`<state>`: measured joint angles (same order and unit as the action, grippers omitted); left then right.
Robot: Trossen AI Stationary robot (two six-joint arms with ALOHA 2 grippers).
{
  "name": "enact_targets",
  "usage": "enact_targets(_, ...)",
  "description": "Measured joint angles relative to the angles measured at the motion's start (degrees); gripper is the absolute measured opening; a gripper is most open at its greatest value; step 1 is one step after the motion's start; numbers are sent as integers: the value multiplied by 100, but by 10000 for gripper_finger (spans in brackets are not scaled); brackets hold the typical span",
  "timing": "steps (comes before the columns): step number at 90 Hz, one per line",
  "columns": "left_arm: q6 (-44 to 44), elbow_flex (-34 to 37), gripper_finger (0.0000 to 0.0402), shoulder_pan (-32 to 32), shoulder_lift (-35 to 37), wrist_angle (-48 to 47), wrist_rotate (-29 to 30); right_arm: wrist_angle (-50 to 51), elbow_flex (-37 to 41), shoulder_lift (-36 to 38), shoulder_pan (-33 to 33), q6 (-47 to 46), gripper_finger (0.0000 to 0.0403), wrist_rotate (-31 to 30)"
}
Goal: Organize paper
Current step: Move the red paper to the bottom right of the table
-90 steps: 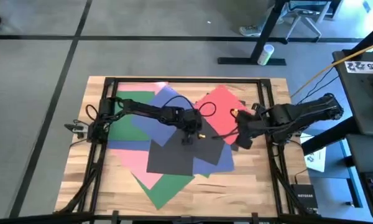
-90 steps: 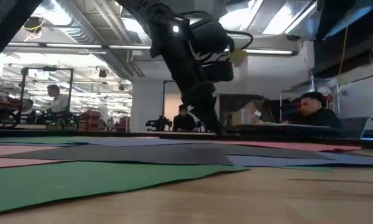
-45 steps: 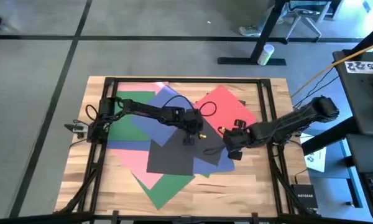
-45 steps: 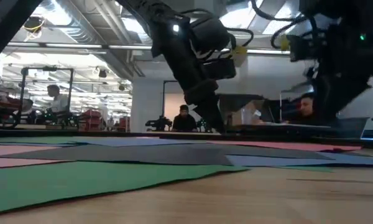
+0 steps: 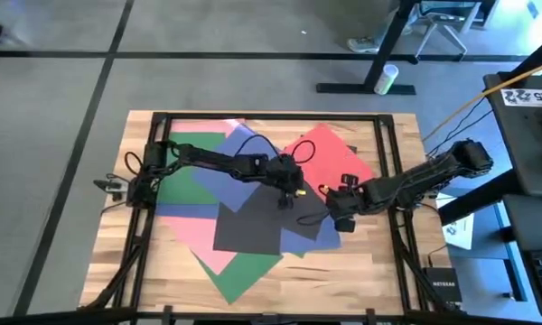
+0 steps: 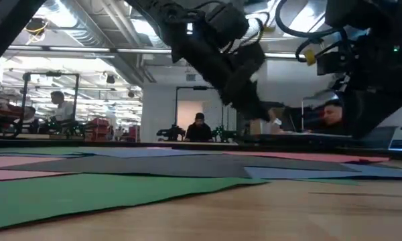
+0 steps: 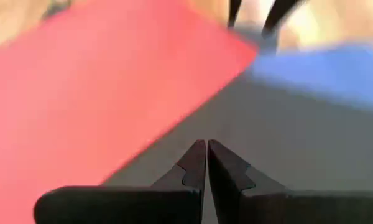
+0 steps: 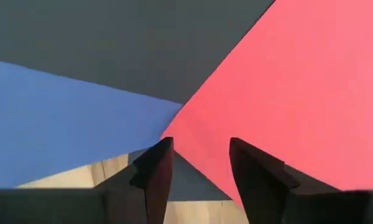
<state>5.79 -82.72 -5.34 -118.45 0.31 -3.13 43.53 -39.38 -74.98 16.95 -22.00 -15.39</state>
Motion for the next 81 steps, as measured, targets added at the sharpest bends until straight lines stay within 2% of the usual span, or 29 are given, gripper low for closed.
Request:
enact_targets(18, -239, 300, 0, 78, 119, 1751, -140, -8, 0, 0, 435, -107, 149, 0)
enact_targets(37, -189, 1161, 0, 137, 840, 3361, -156, 6, -7, 26, 867, -483, 149, -219)
enact_targets(58, -220, 2726, 0, 6, 2068, 3707, -359, 157, 4, 22, 976, -620, 149, -469)
enact_targets(81, -414, 4081, 0, -8, 2763, 4407, -378, 253, 90, -30, 969, -458, 149, -667)
